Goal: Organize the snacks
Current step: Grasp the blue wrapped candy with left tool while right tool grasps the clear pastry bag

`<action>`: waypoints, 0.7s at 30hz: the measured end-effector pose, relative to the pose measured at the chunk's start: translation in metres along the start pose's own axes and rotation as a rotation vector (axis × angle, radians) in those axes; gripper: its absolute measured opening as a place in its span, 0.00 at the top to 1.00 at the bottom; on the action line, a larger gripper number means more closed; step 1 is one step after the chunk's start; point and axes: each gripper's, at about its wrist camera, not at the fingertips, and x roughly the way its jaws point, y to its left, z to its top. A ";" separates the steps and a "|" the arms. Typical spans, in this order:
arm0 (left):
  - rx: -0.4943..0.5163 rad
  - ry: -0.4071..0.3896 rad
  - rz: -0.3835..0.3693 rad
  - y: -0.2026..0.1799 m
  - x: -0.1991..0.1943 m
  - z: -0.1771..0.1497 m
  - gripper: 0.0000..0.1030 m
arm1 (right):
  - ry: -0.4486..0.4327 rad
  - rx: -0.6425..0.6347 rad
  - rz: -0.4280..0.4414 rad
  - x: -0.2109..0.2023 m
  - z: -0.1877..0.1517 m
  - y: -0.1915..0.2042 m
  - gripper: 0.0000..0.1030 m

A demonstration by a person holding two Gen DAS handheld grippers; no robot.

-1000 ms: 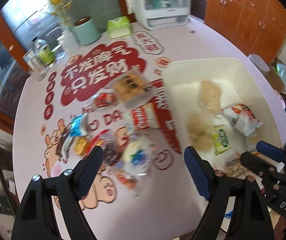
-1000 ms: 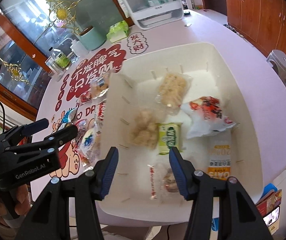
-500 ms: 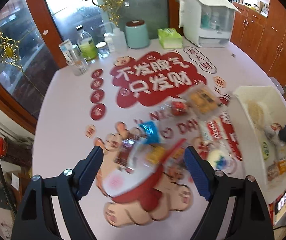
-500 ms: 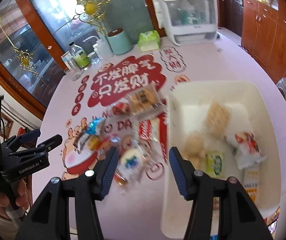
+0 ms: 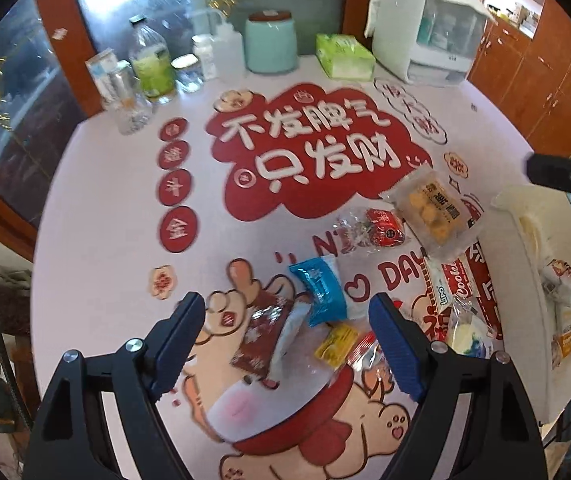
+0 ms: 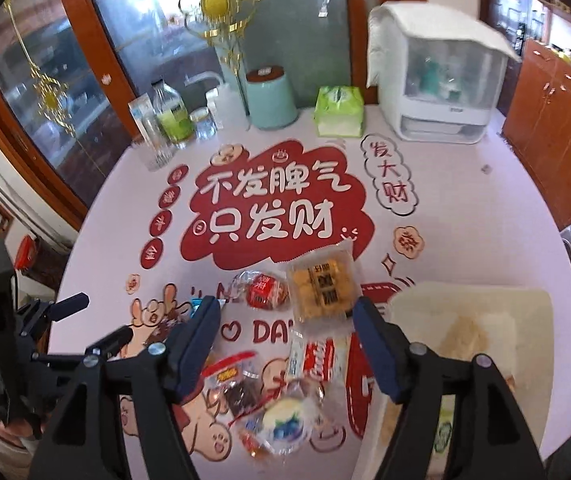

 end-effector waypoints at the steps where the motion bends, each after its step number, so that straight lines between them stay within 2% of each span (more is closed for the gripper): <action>1: 0.001 0.010 -0.004 -0.003 0.007 0.001 0.19 | 0.022 0.000 -0.007 0.013 0.006 -0.002 0.32; 7: -0.002 0.112 0.002 -0.018 0.073 0.010 0.19 | 0.171 0.050 -0.001 0.088 0.023 -0.024 0.28; 11: -0.020 0.181 -0.016 -0.021 0.106 0.011 0.27 | 0.251 0.049 -0.009 0.127 0.028 -0.032 0.27; 15: -0.013 0.220 -0.033 -0.025 0.125 0.010 0.32 | 0.301 0.020 -0.029 0.153 0.030 -0.036 0.25; 18: -0.008 0.243 -0.048 -0.027 0.134 0.009 0.40 | 0.344 -0.008 -0.043 0.169 0.028 -0.036 0.24; 20: -0.002 0.238 -0.046 -0.028 0.137 0.009 0.44 | 0.360 -0.028 -0.046 0.178 0.027 -0.034 0.17; 21: 0.002 0.239 -0.045 -0.028 0.138 0.010 0.45 | 0.370 -0.033 -0.044 0.182 0.026 -0.034 0.16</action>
